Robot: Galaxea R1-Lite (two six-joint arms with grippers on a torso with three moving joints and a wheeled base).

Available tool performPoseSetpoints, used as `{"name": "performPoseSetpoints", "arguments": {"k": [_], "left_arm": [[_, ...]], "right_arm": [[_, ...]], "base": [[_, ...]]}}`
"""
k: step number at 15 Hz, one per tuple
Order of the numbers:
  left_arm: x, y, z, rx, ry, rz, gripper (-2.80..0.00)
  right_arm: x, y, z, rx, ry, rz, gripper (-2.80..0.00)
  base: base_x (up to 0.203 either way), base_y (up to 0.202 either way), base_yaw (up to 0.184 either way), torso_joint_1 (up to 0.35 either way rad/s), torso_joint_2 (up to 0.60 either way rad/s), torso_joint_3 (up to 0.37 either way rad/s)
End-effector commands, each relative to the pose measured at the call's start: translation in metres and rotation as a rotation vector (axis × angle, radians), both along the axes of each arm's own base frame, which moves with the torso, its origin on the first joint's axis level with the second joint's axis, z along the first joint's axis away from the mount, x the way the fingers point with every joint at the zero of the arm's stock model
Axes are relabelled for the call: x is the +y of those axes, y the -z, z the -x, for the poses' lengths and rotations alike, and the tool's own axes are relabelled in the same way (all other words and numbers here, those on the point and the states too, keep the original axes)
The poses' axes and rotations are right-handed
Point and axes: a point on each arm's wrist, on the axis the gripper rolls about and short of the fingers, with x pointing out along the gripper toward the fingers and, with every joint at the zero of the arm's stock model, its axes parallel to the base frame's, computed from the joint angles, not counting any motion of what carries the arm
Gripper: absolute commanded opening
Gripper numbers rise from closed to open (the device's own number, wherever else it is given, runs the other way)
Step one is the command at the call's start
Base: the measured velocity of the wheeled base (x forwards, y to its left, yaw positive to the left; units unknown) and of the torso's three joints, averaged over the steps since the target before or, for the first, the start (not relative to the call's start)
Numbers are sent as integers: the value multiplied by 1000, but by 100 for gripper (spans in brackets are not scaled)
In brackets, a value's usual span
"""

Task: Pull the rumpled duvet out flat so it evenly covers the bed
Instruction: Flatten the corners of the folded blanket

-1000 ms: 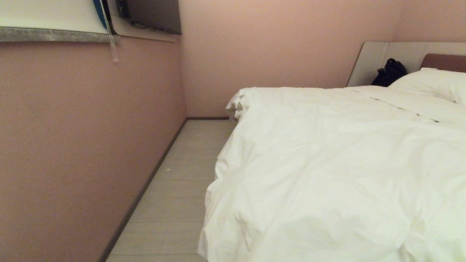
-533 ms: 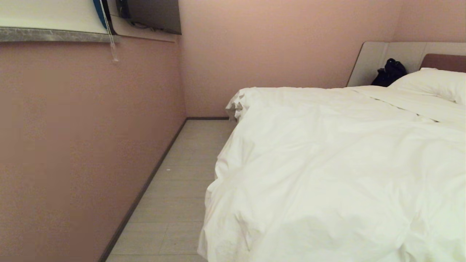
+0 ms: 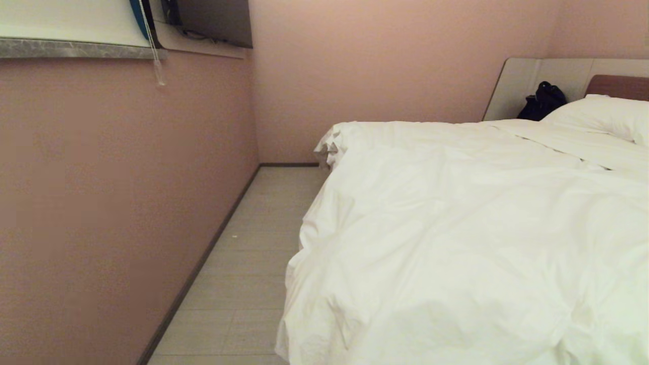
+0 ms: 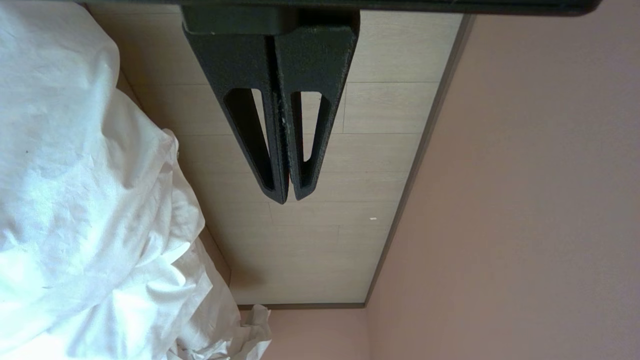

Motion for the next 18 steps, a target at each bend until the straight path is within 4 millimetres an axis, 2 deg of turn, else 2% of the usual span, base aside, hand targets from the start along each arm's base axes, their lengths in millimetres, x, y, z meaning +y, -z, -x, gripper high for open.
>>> {"name": "performPoseSetpoints", "arguments": {"k": [1,18], "left_arm": [[0,0,0,0,0,0,-280],[0,0,0,0,0,-1,-280]], "right_arm": [[0,0,0,1,0,1,-280],[0,1,0,3,-2,-1,-280]], "base": [[0,0,0,0,0,0],[0,0,0,0,0,0]]}}
